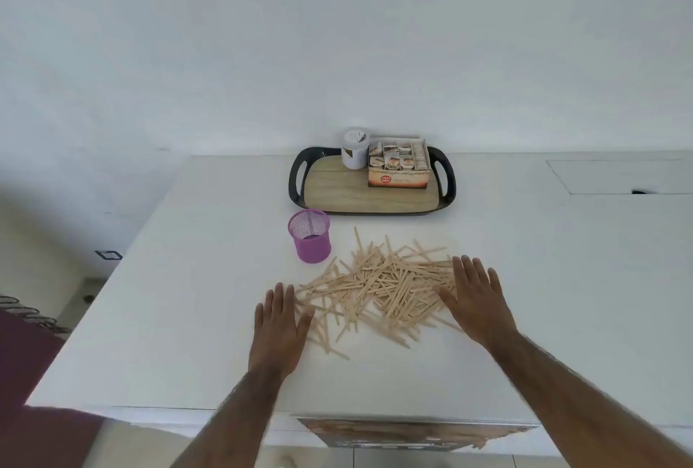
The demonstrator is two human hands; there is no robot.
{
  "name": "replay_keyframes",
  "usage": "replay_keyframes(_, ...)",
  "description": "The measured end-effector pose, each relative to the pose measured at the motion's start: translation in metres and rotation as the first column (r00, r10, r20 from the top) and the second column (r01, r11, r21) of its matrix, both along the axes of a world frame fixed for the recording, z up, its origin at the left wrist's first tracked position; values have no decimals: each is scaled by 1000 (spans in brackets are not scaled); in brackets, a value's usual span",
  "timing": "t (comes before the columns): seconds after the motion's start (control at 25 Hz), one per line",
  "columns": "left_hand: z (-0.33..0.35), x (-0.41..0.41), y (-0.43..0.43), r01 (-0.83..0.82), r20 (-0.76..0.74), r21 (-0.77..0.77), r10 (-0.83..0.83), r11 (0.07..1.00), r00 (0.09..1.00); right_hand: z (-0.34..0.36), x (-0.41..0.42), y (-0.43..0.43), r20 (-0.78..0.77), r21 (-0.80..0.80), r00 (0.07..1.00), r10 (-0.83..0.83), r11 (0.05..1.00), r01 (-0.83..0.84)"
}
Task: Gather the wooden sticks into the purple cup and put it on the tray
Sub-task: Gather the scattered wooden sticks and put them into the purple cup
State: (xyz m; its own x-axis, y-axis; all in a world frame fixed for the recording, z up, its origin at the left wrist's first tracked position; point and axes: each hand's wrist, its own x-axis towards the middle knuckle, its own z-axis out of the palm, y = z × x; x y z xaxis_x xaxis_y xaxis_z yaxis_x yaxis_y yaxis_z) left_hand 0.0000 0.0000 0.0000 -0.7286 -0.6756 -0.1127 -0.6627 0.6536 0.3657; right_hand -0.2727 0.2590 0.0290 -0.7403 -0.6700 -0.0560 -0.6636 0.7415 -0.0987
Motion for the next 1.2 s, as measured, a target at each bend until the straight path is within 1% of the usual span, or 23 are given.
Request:
replay_keyframes(0.08, -7, 4, 1, 18, -2, -66, -18, 998, 1000, -7, 4, 3, 41, 8, 999, -26, 1000, 26)
replay_keyframes(0.12, -10, 6, 2, 17, 2, -87, -17, 996, 1000, -14, 5, 5, 36, 11, 999, -35, 999, 34)
replay_keyframes(0.16, -12, 7, 3, 16, 1, -83, -16, 996, 1000, -16, 8, 6, 44, 34, 998, -54, 998, 52)
replay_keyframes(0.24, -14, 7, 3, 20, -16, -87, -21, 996, 1000, -18, 8, 5, 29, 30, 998, -63, 998, 63)
replay_keyframes(0.32, -14, 7, 1, 30, -22, -80, -32, 996, 999, -16, 8, 4, -11, 13, 998, -67, 998, 67)
replay_keyframes(0.4, -15, 9, 0, 37, -36, -69, -39, 997, 999, -18, 9, 4, -90, -41, 994, -61, 997, 58)
replay_keyframes(0.52, -17, 9, 0, 35, -68, -61, -39, 998, 997, -18, 6, -2, -191, -99, 982, -10, 995, -9)
replay_keyframes(0.6, -20, 8, -1, 23, -78, -75, -29, 997, 997, -13, -3, -12, -147, -79, 989, 20, 996, -32)
replay_keyframes(0.68, -20, 8, 0, 6, -87, -80, -13, 997, 996, -5, -16, -23, -79, -23, 991, 108, 994, -111)
replay_keyframes(0.76, -18, 7, 6, -14, -114, -129, -1, 991, 994, 8, -28, -33, -21, 7, 962, 271, 963, -271)
replay_keyframes(0.84, -13, 2, 13, -53, -158, -167, 26, 985, 987, 20, -29, -45, 42, 49, 875, 483, 874, -484)
replay_keyframes(0.92, -8, -10, 20, -78, -202, -180, 40, 981, 979, 25, -22, -56, 48, 102, 788, 613, 782, -615)
replay_keyframes(0.96, -6, -18, 25, -62, -209, -189, 22, 980, 978, 26, -17, -60, 33, 124, 757, 652, 749, -651)
replay_keyframes(1.04, -3, -35, 36, 0, -205, -204, -43, 979, 978, 27, -13, -69, 5, 158, 728, 685, 718, -677)
replay_keyframes(1.2, -3, -59, 57, 179, -175, -238, -224, 955, 959, 29, -9, -79, -34, 191, 731, 682, 722, -665)
